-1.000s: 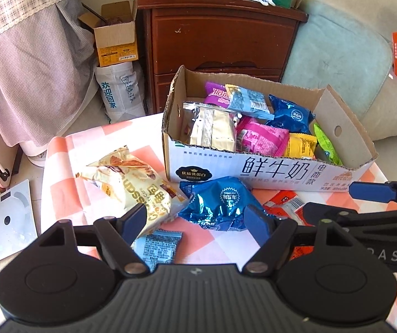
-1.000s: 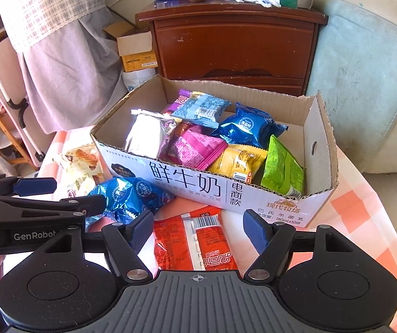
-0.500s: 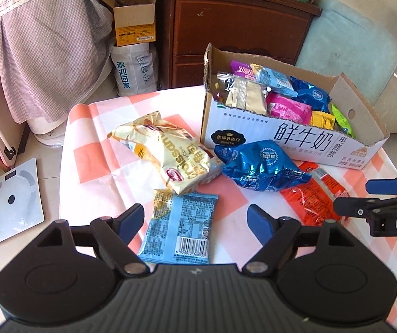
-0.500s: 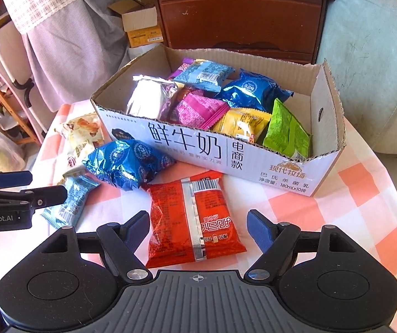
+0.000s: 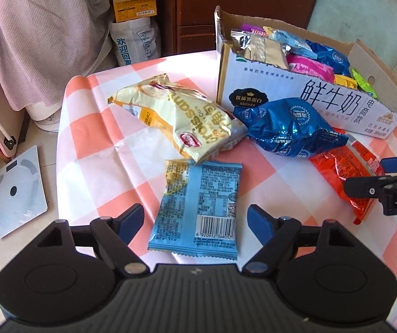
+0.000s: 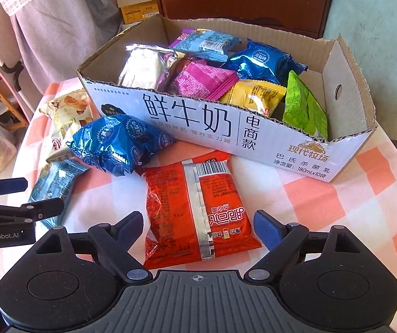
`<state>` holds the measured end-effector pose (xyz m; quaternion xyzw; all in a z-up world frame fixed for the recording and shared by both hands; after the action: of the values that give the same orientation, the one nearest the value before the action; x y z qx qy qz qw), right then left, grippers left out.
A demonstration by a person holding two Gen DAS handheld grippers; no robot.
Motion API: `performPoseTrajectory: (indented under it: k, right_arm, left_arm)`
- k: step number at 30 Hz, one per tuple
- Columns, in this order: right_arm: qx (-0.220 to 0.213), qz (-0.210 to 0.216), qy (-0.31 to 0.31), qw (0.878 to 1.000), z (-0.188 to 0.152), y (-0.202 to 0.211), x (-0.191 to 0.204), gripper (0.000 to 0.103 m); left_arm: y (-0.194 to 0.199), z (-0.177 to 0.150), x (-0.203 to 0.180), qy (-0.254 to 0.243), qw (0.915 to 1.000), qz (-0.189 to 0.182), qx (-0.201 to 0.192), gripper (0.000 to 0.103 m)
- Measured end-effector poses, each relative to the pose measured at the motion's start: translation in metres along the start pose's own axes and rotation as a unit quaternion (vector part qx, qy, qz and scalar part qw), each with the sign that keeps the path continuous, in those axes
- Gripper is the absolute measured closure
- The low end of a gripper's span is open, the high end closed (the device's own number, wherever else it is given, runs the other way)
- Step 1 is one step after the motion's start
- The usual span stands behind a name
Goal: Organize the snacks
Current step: 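Withdraw both grippers from the box toward the red bag and light blue bag, then close right gripper on red bag while left gripper grasps light blue bag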
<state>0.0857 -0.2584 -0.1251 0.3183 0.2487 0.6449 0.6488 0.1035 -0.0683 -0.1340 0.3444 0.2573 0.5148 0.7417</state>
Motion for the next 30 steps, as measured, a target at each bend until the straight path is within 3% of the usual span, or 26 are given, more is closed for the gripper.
performPoseTrajectory:
  k: [15,21,25,30]
  right_arm:
    - [0.019,-0.024,0.009,0.999,-0.006,-0.018,0.003,0.014]
    - [0.020,-0.026,0.009,0.999,-0.007,-0.020,0.003,0.015]
    - [0.015,-0.019,0.009,1.000,-0.007,-0.017,0.005,0.024]
    - [0.011,-0.006,0.012,1.000,-0.006,-0.013,0.008,0.039]
  left_arm:
    - [-0.013,-0.002,0.009,-0.005,0.9999,0.006,-0.011,0.017]
    - [-0.010,-0.001,0.006,-0.018,0.9996,-0.004,-0.021,0.027]
    - [-0.005,0.000,0.000,-0.027,0.9991,-0.020,-0.027,0.048]
    - [-0.002,-0.002,-0.003,-0.039,0.9987,-0.014,-0.030,0.048]
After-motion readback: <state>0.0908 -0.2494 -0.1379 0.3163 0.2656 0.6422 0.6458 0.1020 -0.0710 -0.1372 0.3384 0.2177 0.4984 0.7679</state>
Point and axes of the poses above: each gripper's, at about its wrist camera, not at the fingertips, and y roughly against the way its jaws point, x to its left, z to its top, the point moved 10 cm from there along -y, roughly the way its jaws point, and after that the axes turned 11 degrees about -x, right-handed, at the moved point
